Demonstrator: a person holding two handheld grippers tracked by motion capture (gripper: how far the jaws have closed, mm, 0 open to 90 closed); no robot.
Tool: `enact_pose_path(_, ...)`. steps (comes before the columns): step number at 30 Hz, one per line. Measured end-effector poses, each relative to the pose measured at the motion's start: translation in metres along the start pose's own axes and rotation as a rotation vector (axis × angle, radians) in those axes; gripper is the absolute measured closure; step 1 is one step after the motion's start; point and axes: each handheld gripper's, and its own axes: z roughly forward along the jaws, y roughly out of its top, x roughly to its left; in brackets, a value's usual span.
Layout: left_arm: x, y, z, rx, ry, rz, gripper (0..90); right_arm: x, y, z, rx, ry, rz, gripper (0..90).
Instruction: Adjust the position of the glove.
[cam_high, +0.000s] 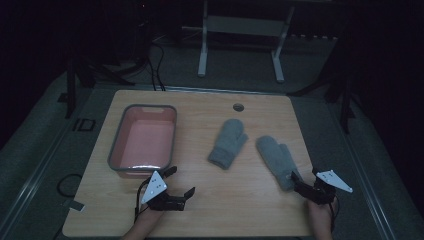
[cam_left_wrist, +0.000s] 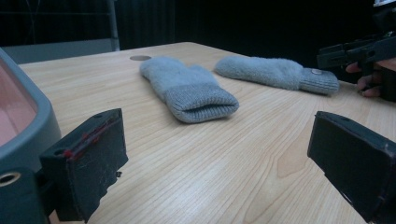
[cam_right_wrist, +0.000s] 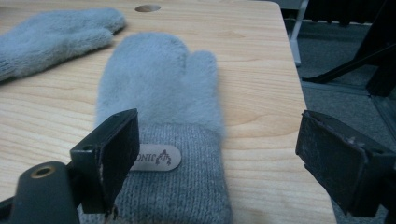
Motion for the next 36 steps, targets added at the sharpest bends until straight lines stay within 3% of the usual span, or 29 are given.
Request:
enact_pose_path(11,-0.002,0.000,0.001,-0.004,-0.006,0.013,4.9,0.000,0.003,0.000,0.024,0.055,0.000,13.7)
enact_pose_path(23,-0.002,0.000,0.000,-0.006,-0.003,0.014,5.0,0.000,0.048,0.007,0.090,0.110,0.045,14.0)
enact_pose_path(25,-0.002,0.000,0.000,-0.007,-0.004,0.014,5.0,0.001,0.058,0.011,0.097,0.123,0.029,14.0)
enact_pose_path(27,-0.002,0.000,0.000,-0.006,-0.004,0.015,5.0,0.006,0.068,0.016,0.105,0.106,0.010,14.0)
enact_pose_path(36,-0.002,0.000,0.000,-0.007,-0.004,0.015,5.0,0.025,0.096,0.034,0.104,0.226,-0.047,14.0)
